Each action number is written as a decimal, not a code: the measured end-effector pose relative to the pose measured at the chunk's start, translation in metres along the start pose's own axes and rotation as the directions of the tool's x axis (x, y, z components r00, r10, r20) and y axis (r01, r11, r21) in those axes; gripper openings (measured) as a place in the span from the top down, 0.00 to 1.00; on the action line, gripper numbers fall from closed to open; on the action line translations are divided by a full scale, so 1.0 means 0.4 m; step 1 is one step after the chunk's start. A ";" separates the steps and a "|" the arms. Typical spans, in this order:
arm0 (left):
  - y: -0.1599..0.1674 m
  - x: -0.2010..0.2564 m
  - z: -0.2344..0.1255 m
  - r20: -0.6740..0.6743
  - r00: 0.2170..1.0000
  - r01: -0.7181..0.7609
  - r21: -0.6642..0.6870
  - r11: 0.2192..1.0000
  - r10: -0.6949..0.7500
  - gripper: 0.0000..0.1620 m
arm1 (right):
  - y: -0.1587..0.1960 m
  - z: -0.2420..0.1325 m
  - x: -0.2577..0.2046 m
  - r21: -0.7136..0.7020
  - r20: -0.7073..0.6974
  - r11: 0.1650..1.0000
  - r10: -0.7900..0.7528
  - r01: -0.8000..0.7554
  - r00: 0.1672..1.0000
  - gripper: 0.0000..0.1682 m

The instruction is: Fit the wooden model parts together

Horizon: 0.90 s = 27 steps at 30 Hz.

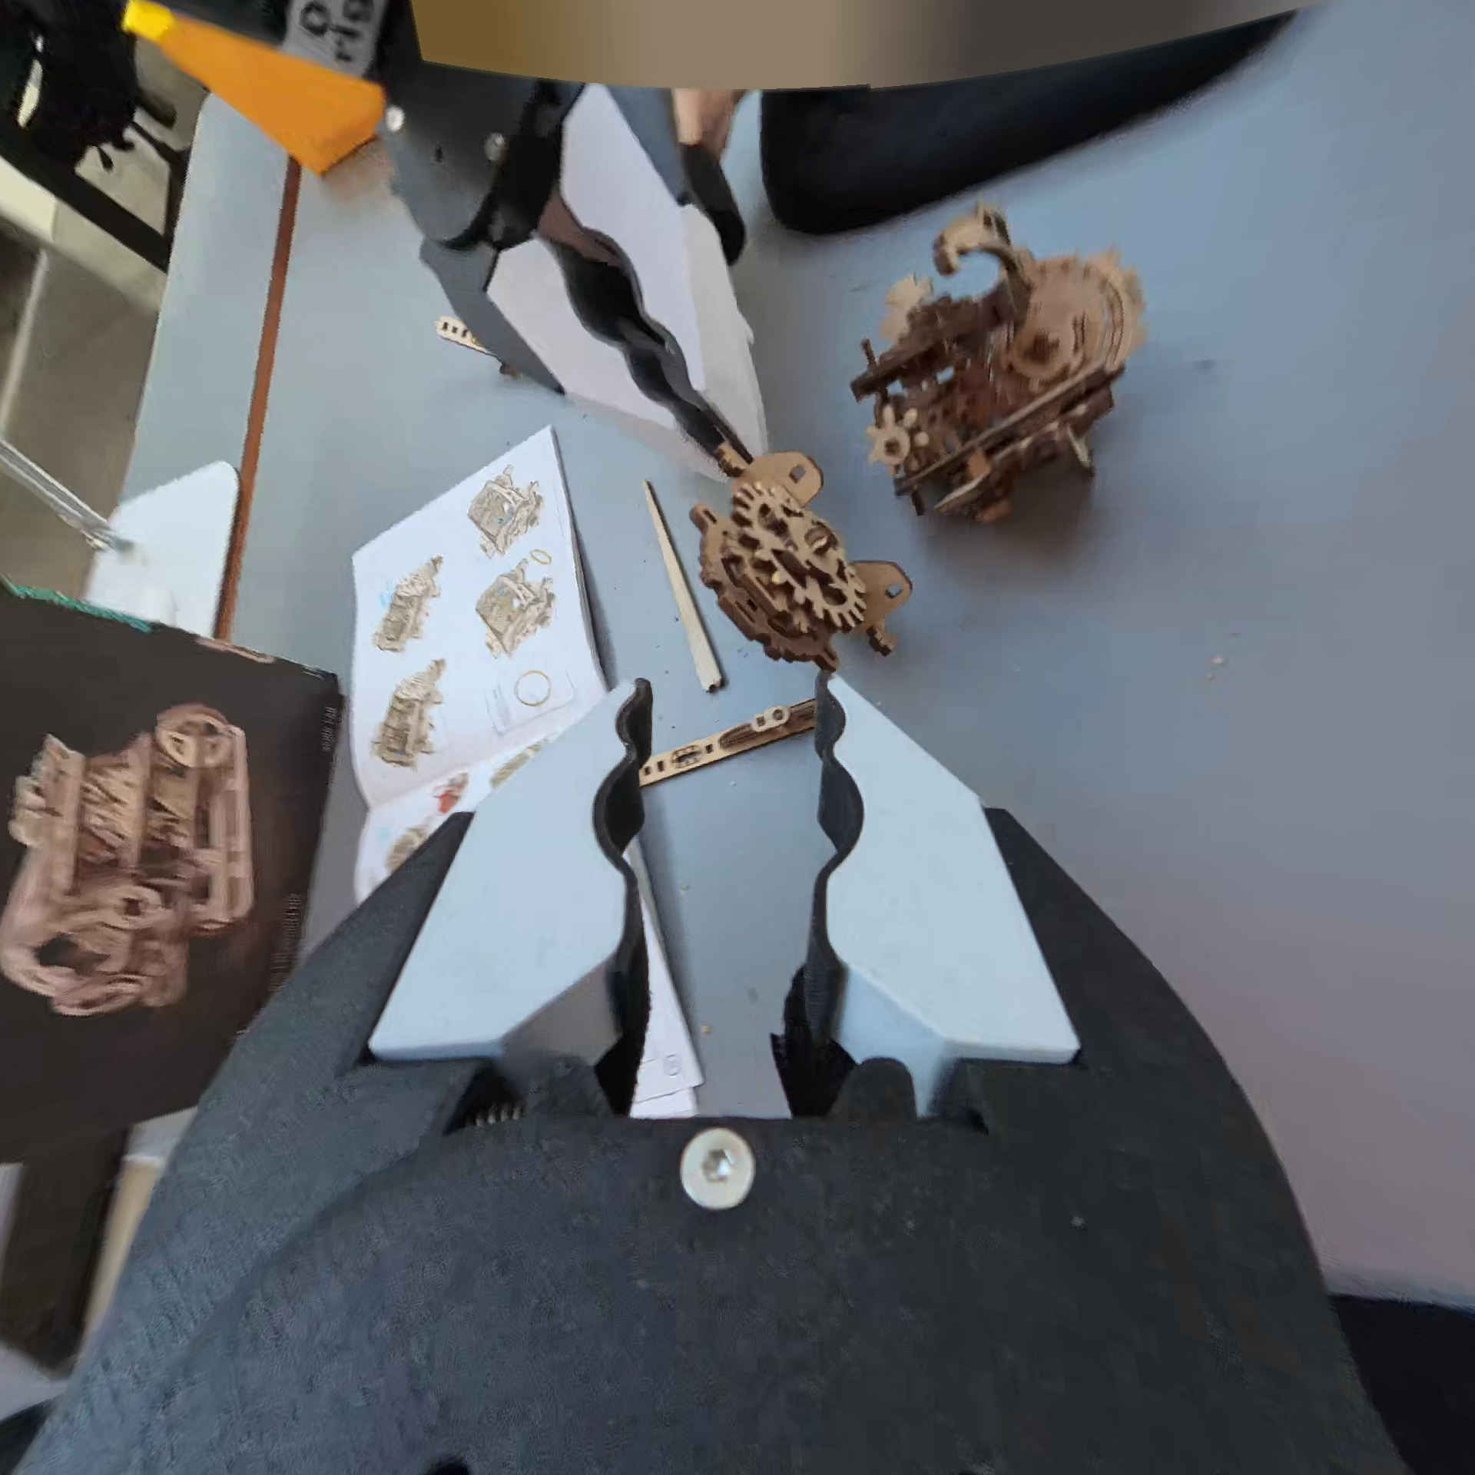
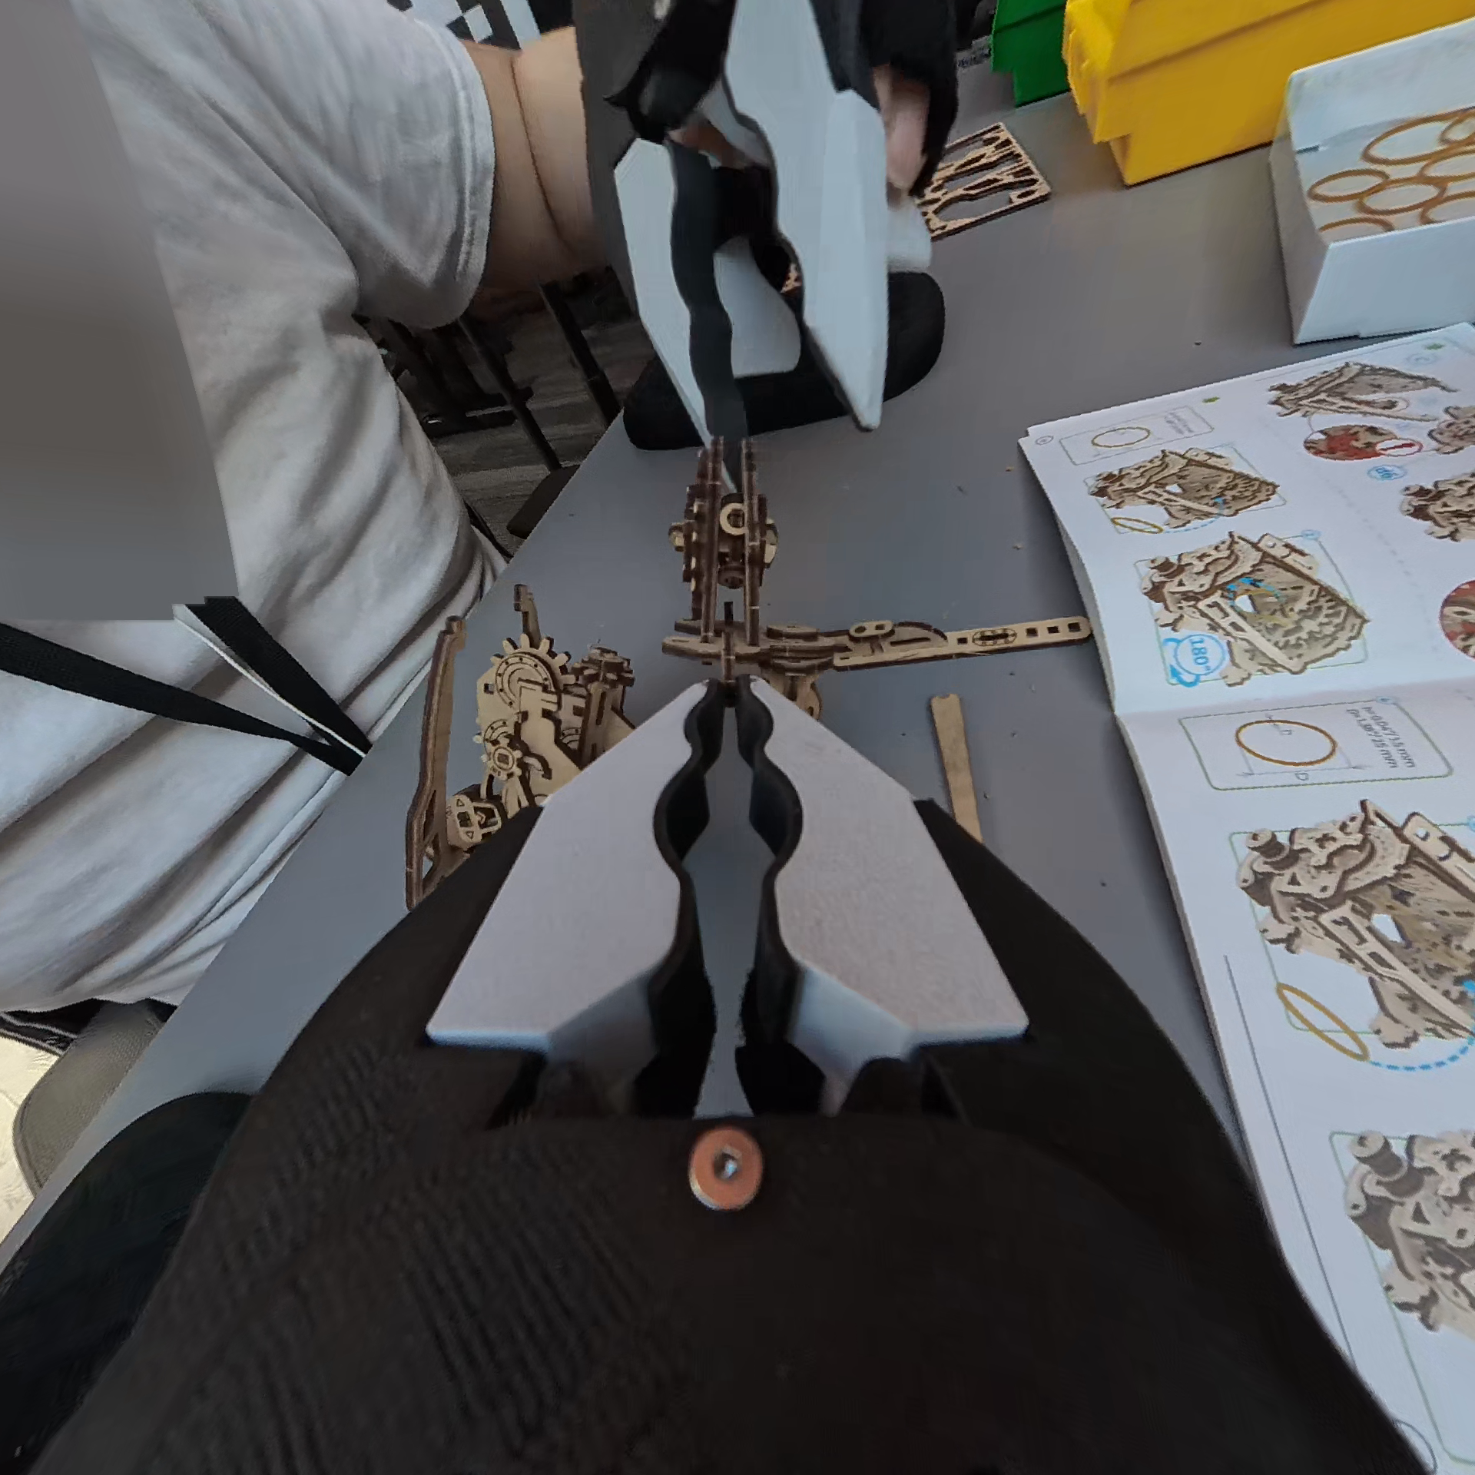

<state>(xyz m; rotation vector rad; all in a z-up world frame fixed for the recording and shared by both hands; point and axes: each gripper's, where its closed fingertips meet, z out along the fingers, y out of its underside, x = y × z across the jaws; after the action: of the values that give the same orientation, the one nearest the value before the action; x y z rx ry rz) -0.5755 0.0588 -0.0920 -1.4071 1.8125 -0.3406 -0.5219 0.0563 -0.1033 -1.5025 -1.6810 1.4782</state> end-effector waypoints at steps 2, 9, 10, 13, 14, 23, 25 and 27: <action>-0.010 0.026 -0.005 -0.110 0.964 0.254 0.130 0.958 -0.241 0.75 | -0.014 -0.002 -0.007 0.034 0.000 0.999 -0.033 0.033 0.999 0.99; -0.016 0.094 0.038 -0.200 0.887 0.452 0.184 0.873 -0.417 0.76 | -0.038 -0.001 -0.024 0.102 0.013 0.990 -0.096 0.094 0.995 0.99; -0.016 0.091 0.048 -0.172 0.895 0.439 0.185 0.879 -0.411 0.78 | -0.040 0.000 -0.026 0.109 0.013 0.989 -0.100 0.098 0.995 0.99; -0.033 0.096 0.061 -0.166 0.902 0.428 0.207 0.880 -0.400 0.87 | -0.041 0.001 -0.024 0.110 -0.009 0.987 -0.119 0.120 0.993 0.99; -0.028 0.096 0.065 -0.153 0.904 0.423 0.194 0.885 -0.399 0.88 | -0.042 0.000 -0.024 0.116 -0.015 0.986 -0.122 0.123 0.992 0.99; -0.046 0.103 0.063 -0.100 0.929 0.371 0.238 0.897 -0.357 0.84 | -0.045 0.002 -0.043 0.133 -0.002 0.978 -0.162 0.161 0.987 0.99; -0.046 0.107 0.067 -0.116 0.924 0.381 0.234 0.894 -0.364 0.71 | -0.046 0.000 -0.037 0.135 -0.025 0.975 -0.175 0.177 0.984 0.99; -0.042 0.110 0.071 -0.137 0.914 0.404 0.227 0.886 -0.381 0.61 | -0.043 -0.001 -0.035 0.122 -0.039 0.974 -0.190 0.193 0.981 0.99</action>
<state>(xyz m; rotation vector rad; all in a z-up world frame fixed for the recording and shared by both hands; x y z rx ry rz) -0.5462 0.0203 -0.1181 -1.5894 1.4765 -0.8265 -0.5246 0.0468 -0.0835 -1.2522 -1.6345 1.4250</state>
